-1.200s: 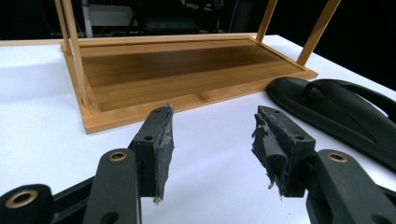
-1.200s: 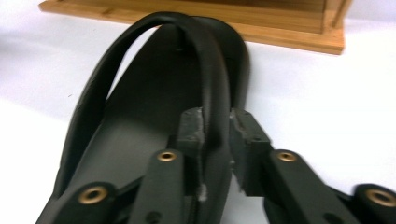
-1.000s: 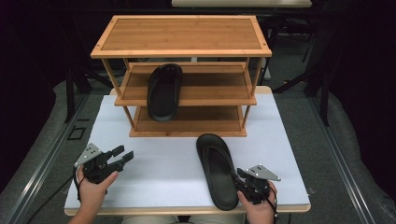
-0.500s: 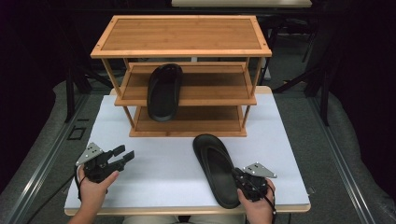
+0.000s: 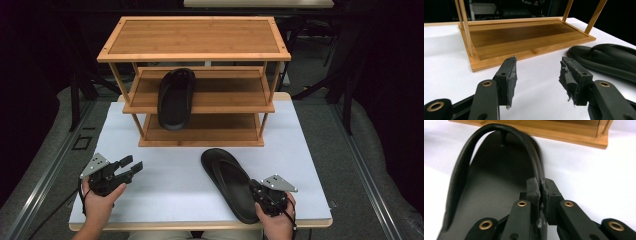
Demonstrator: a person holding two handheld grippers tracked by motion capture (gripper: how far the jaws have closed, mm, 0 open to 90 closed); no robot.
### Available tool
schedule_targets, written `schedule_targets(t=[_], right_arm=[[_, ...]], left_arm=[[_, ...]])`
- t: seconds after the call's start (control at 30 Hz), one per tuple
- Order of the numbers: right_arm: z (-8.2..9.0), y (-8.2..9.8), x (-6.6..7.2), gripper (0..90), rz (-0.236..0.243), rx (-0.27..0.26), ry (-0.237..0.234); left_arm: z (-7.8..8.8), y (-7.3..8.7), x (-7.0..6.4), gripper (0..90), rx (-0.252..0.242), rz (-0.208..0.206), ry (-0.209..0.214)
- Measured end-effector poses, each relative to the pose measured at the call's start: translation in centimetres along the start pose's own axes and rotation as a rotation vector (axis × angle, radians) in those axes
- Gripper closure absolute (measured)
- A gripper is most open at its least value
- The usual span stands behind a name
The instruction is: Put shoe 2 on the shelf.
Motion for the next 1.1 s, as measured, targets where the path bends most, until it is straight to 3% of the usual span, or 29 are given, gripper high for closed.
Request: schedule_targets(t=[0.27,0.57,1.1], right_arm=[[0.6,-0.3,0.1,84.7,0.015,-0.027,-0.005],[1.4,-0.7,-0.5,84.6,-0.025,-0.082,-0.027],[2.8,-2.4,1.1,84.8,-0.010,-0.140,-0.055]], left_arm=[[-0.2,0.2,-0.1,47.2,0.008,-0.003,0.000],[-0.1,0.5,-0.2,47.2,0.014,-0.012,-0.007],[0.2,0.7,-0.2,47.2,0.011,-0.014,-0.011]])
Point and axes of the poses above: each handheld gripper's, and its own axes: z roughly backward along the jaws, y roughly out of its underside, x roughly to its left, the point moved 3 cm from there along -z, roughly forward along the jaws, and after that the axes turned 15 degrees about -y, right-handed, at the moved point
